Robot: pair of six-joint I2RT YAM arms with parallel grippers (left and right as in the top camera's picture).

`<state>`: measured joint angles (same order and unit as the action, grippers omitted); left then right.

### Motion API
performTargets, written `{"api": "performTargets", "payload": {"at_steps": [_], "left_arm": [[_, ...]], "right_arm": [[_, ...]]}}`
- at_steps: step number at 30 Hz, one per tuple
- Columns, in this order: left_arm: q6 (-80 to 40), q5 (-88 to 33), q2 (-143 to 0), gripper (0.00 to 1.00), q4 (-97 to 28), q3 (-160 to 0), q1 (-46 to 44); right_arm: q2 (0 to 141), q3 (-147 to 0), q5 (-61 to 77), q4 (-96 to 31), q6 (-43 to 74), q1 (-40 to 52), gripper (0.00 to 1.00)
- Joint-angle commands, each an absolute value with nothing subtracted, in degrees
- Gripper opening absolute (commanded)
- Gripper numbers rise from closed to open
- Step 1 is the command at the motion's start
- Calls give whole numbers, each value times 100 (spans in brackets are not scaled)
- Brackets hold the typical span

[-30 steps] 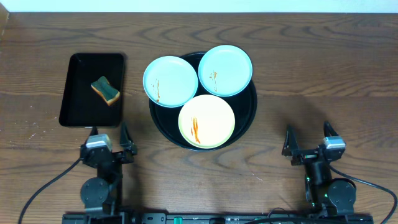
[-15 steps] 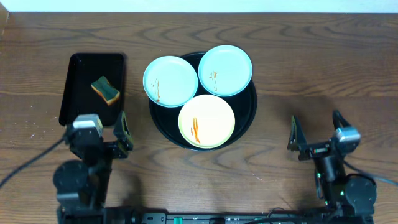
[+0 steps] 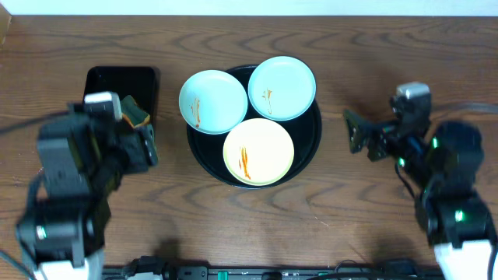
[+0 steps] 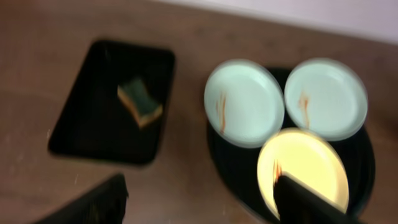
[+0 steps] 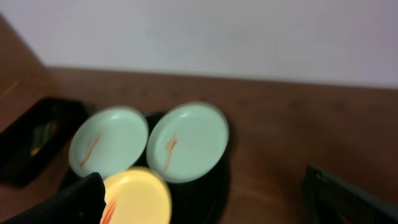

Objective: Clean dirty plates on tray and stack at the side
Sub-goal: 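Reach the left gripper to the sponge on the black tray and grasp it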

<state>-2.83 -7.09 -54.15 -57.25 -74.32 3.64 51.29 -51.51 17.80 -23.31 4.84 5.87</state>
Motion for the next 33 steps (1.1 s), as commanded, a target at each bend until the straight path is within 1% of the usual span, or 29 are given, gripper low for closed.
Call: {"api": "performTargets", "payload": {"at_steps": [1, 5, 7, 9, 14, 19, 22, 30, 33], "left_arm": [[-305, -530, -6292, 76, -6272, -8374, 360], [-303, -534, -7478, 76, -7286, -9360, 379], [-305, -541, -7935, 76, -7483, -9546, 379], [-290, -517, -8294, 76, -7470, -9542, 379], [-309, -292, -9223, 76, -7120, -9511, 397], [-1581, -19, -9856, 76, -6289, -9515, 851], [-2032, -25, -10191, 76, -5699, -9515, 1170], [-1957, 62, -11139, 75, -4919, -9515, 1280], [-1907, 331, -11454, 70, -4823, -9515, 1291]], "right_arm": [[5892, -6108, 2340, -2954, 412, 622, 99], [6814, -7190, 2729, -4150, 91, 620, 99], [7168, -7526, 2845, -4508, 51, 620, 99], [7393, -7627, 2858, -4582, 54, 620, 99], [7730, -7627, 2899, -4431, 56, 631, 99], [7902, -7625, 2853, -4436, 54, 633, 99], [7990, -7607, 2853, -4442, 54, 650, 99], [8243, -7596, 2558, -4539, 56, 663, 99], [8320, -7596, 2552, -4624, 56, 663, 99]]}}
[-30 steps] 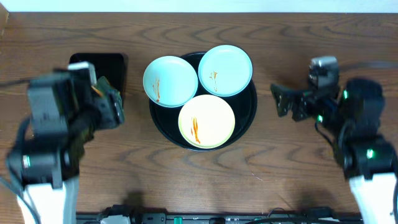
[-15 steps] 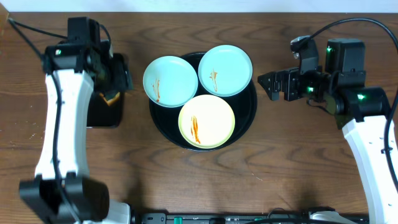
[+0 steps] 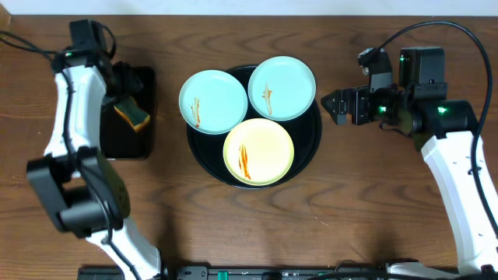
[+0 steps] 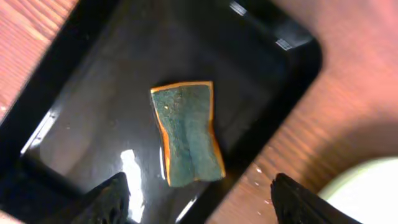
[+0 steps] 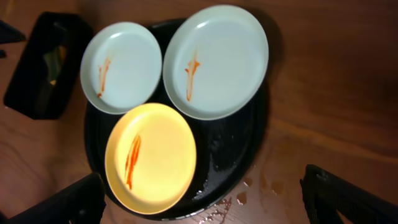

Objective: Clean dirty plates on tray and stack at the side
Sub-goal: 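Reach the left gripper to the sponge on the black tray and grasp it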

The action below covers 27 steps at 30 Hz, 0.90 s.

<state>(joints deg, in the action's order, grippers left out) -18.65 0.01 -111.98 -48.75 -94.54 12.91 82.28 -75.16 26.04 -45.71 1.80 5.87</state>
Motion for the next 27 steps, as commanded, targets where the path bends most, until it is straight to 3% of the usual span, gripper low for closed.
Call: {"api": "performTargets", "payload": {"at_steps": [1, 12, 20, 27], "left_arm": [[-1837, 329, -11537, 69, -4781, -9515, 1295], [-1597, 349, -12180, 65, -4609, -9515, 1282], [-1599, 346, -12298, 48, -4593, -9504, 1278], [-1619, 349, -12350, 47, -4582, -9380, 1260]], "right_arm": [[8331, -7596, 2550, -4659, 56, 663, 99], [8355, -7596, 2547, -4720, 56, 663, 99], [8355, -7596, 2484, -4722, 56, 663, 99], [8355, -7596, 2421, -4720, 58, 663, 99]]}}
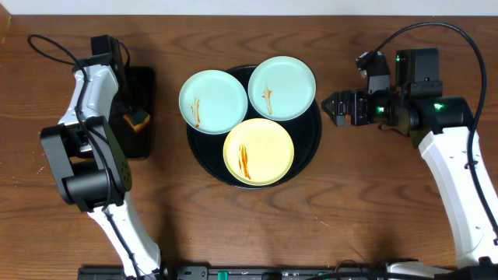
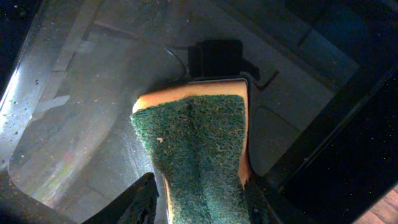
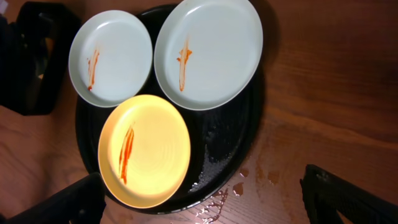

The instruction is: Clean dirty plates on tray and stack at the side

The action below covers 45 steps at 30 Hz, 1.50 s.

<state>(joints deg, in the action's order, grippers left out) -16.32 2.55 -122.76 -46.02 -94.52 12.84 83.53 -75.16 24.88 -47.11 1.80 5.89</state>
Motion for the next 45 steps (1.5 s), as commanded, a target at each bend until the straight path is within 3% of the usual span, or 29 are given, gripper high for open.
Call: {"api": "performTargets", "payload": {"at_steps": [1, 18, 23, 27, 39, 45], "left_arm": [[-1616, 349, -12368, 47, -4571, -9373, 1262], [-1964, 349, -12433, 46, -3992, -8934, 1258], [-1964, 353, -12433, 36, -3964, -8910, 1258], [-1964, 351, -12431, 8, -3955, -8910, 1258], [-1505, 346, -10794, 7, -4807, -9238, 1256], [-1391, 49, -9751, 8, -5148, -9238, 1240]], "right_arm": [[8355, -7596, 2421, -4720, 58, 663, 99], [8357, -7596, 2397, -4720, 56, 663, 99], [8357, -7596, 2379, -4720, 56, 663, 99], [8357, -7596, 2381, -4720, 62, 663, 99], [8359, -7596, 2381, -4654, 777, 869, 97], [8466, -7596, 2377, -4560, 1013, 1061, 89]]}}
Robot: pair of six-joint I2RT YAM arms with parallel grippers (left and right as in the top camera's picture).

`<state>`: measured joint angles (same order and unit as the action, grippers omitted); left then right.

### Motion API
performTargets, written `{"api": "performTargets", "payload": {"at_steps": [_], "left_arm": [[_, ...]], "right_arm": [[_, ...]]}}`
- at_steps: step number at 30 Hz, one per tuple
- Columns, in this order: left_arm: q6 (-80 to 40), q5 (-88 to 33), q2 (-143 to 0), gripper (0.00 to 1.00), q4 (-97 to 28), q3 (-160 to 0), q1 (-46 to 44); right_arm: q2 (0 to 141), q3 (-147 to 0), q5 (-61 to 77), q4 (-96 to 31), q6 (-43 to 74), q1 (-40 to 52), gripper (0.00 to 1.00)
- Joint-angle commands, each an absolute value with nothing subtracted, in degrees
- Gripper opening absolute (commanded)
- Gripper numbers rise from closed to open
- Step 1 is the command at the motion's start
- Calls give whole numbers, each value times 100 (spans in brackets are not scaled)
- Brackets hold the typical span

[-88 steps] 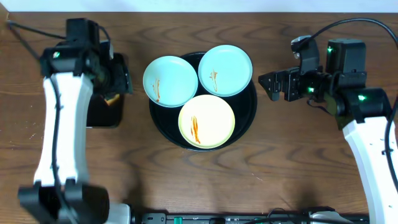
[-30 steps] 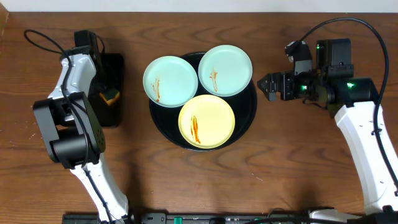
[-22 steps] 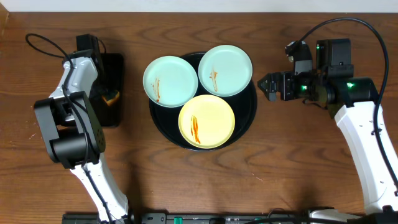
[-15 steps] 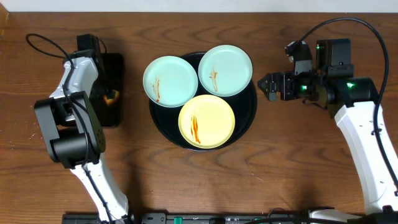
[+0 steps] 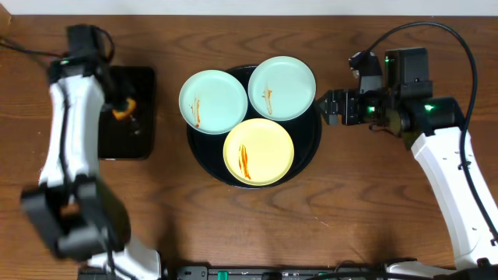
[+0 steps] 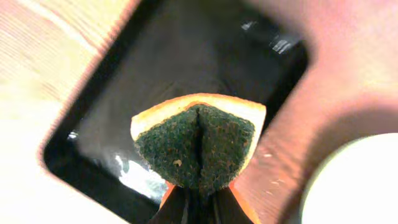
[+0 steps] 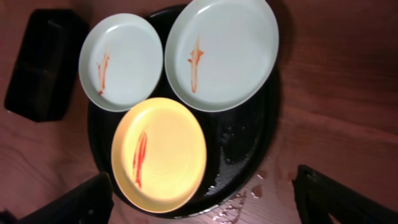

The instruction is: Clean dirty plates on tray and stack at the side

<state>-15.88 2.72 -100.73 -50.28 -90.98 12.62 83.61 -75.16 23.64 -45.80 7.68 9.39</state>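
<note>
Three dirty plates lie on the round black tray (image 5: 307,148): a pale blue plate (image 5: 212,101) at the left, a pale blue plate (image 5: 282,87) at the back right, and a yellow plate (image 5: 258,152) in front. Each bears a red streak. My left gripper (image 6: 199,200) is shut on a green and orange sponge (image 6: 198,146), pinched into a fold and held above the small black tray (image 6: 168,68). My right gripper (image 5: 330,107) hangs open beside the round tray's right rim, with nothing between its fingers. All three plates show in the right wrist view.
The small rectangular black tray (image 5: 132,136) sits left of the round tray and looks wet. Water drops (image 7: 239,199) lie on the wooden table by the round tray's rim (image 7: 249,155). Cables trail behind the right arm.
The left gripper was down in the small tray with its fingers either side of the flat sponge. Now it is shut on the sponge, folded and raised above the tray. The right gripper sits slightly nearer the round tray.
Both arms were low at the table's front and the sponge lay in the small tray. Then the left gripper was open over the sponge and the right one beside the round tray. Then the left fingers straddled the sponge, and now they hold it raised.
</note>
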Motion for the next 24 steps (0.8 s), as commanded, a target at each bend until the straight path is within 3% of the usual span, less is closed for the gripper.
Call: {"api": "performTargets", "payload": {"at_steps": [1, 8, 15, 24], "left_arm": [[-1302, -156, -9642, 7, -5212, -9238, 1240], [-1153, -1151, -9310, 7, -5732, -9238, 974], [-1035, -1179, -9323, 7, -6058, -9205, 244], [-1170, -1179, -9327, 7, -6381, -9067, -329]], "right_arm": [[8543, -7596, 2379, -4560, 1028, 1094, 88], [9323, -7596, 2429, -4563, 1090, 1321, 64], [10184, -7596, 2425, -4519, 1278, 1638, 40], [10908, -7596, 2397, -4346, 1380, 2086, 40]]}}
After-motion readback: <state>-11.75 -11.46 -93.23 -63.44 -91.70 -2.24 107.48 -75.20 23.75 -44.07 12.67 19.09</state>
